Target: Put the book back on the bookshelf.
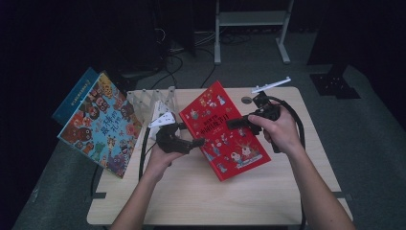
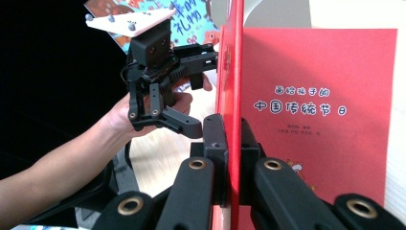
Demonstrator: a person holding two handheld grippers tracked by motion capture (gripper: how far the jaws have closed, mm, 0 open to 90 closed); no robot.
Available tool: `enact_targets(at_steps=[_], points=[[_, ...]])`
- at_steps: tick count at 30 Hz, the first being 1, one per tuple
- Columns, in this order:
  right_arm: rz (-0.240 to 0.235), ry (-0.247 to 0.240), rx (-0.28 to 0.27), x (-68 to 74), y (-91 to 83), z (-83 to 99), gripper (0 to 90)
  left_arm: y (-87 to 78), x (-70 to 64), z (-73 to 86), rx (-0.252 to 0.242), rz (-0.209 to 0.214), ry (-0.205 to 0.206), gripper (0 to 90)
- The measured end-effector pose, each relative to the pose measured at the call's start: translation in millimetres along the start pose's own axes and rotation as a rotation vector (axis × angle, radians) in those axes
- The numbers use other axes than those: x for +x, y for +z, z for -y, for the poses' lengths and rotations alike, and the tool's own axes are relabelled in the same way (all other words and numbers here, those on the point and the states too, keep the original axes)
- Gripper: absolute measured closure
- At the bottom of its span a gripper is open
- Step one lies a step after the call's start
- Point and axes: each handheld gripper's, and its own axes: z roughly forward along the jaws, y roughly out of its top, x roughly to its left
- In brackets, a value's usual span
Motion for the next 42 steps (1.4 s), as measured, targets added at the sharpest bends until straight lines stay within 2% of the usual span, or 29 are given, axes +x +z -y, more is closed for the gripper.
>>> enact_targets(at_steps=[5, 11, 14, 15, 16, 17, 19, 24, 25, 28, 32, 36, 39, 42], points=[[-0.028, -0.033, -0.086, -3.9, -3.4, 21.1, 87.3, 0.4, -4.2, -5.9, -0.004, 0.015, 0.022, 0.0], [-0.058, -0.044, -0.168, -6.7, -6.7, 39.6, 87.3, 0.9, -8.3, -12.8, -0.017, 0.038, 0.038, 0.0], [-0.1, -0.061, -0.202, -7.3, -3.1, 49.3, 87.3, 5.3, -13.2, -15.2, 0.002, 0.053, 0.06, 0.5], [-0.114, -0.072, -0.208, -7.1, -0.5, 51.7, 87.3, 5.7, -15.3, -16.1, -0.004, 0.065, 0.066, 2.2], [-0.123, -0.082, -0.215, -6.8, 1.7, 54.3, 87.4, 2.8, -14.6, -17.2, -0.051, 0.091, 0.047, 4.1], [-0.135, -0.081, -0.241, -7.4, 0.7, 57.0, 87.3, 0.8, -15.2, -18.7, -0.067, 0.105, 0.046, 7.5], [-0.152, -0.086, -0.271, -8.7, -0.5, 61.2, 87.3, -2.6, -19.4, -23.3, -0.096, 0.111, 0.069, 10.8], [-0.191, -0.102, -0.334, -11.1, -2.9, 70.1, 87.2, -5.5, -27.0, -30.6, -0.098, 0.094, 0.119, 16.6], [-0.199, -0.104, -0.34, -12.0, -2.8, 71.5, 87.3, -6.5, -27.2, -30.7, -0.11, 0.095, 0.124, 19.6], [-0.216, -0.118, -0.356, -14.8, -0.9, 76.1, 87.2, -9.2, -25.4, -30.8, -0.149, 0.137, 0.102, 28.7], [-0.237, -0.132, -0.362, -18.8, 1.8, 80.2, 87.0, -10.8, -24.3, -30.8, -0.165, 0.168, 0.093, 36.8], [-0.229, -0.153, -0.324, -21.9, 5.1, 82.6, 85.4, -12.0, -23.3, -30.9, -0.157, 0.181, 0.098, 42.8], [-0.224, -0.163, -0.308, -23.6, 8.9, 83.8, 85.3, -11.7, -22.2, -30.3, -0.15, 0.184, 0.097, 43.8], [-0.212, -0.171, -0.278, -26.3, 11.8, 84.0, 83.2, -13.1, -21.9, -29.7, -0.155, 0.21, 0.097, 49.9]])
